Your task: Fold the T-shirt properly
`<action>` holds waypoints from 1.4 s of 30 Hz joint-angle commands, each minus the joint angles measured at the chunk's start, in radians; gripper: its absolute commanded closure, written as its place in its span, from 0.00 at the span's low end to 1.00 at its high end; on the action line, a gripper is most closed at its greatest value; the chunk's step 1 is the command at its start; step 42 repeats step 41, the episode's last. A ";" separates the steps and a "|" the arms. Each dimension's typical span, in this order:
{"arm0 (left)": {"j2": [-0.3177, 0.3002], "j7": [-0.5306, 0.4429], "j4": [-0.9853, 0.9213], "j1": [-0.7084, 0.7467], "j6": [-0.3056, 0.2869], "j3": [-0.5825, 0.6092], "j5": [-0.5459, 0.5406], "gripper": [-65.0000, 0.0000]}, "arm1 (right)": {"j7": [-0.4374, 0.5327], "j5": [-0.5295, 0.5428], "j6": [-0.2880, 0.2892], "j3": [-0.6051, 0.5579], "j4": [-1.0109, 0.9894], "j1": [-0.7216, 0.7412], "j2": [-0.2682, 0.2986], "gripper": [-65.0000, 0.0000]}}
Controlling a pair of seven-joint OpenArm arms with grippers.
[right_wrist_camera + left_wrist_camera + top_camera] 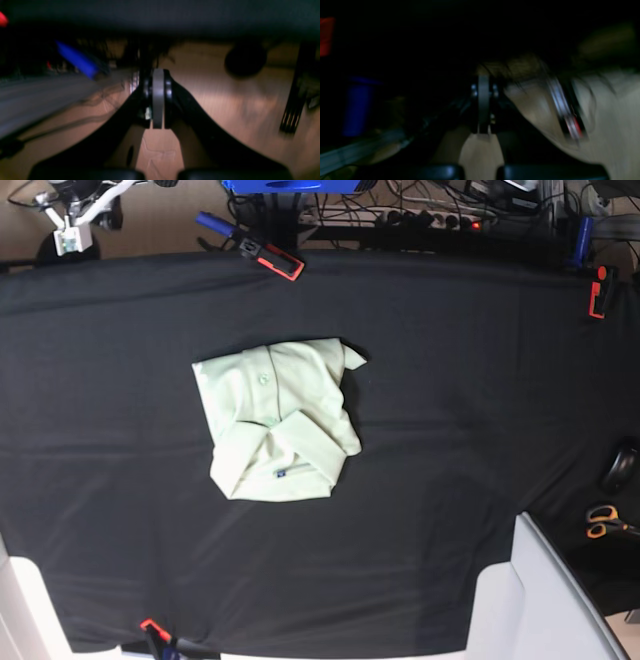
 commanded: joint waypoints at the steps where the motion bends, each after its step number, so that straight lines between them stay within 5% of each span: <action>1: 0.003 0.000 -0.044 -0.010 -0.002 0.005 0.038 1.00 | -0.032 0.001 -0.003 0.003 -0.044 0.020 -0.004 1.00; 5: 0.046 0.131 -0.260 -0.156 -0.002 0.003 0.179 1.00 | -0.121 -0.002 -0.003 0.000 -0.328 0.177 -0.036 1.00; 9: 0.048 0.237 -0.561 -0.355 -0.002 0.008 0.196 1.00 | -0.098 -0.088 -0.003 -0.066 -0.788 0.390 -0.044 1.00; 14: 0.032 0.264 -0.963 -0.619 -0.002 0.010 0.204 1.00 | 0.356 -0.255 -0.009 -0.284 -1.335 0.582 -0.079 1.00; 17: 0.037 0.267 -1.037 -0.700 -0.002 0.010 0.204 1.00 | 0.617 -0.340 -0.010 -0.393 -1.528 0.638 -0.088 1.00; 22: 0.040 0.260 -1.035 -0.723 -0.002 0.010 0.204 1.00 | 0.718 -0.351 -0.010 -0.402 -1.562 0.660 -0.090 1.00; 42: 0.057 0.257 -0.960 -0.725 -0.002 0.006 0.198 1.00 | 0.714 -0.354 -0.010 -0.362 -1.551 0.657 -0.065 1.00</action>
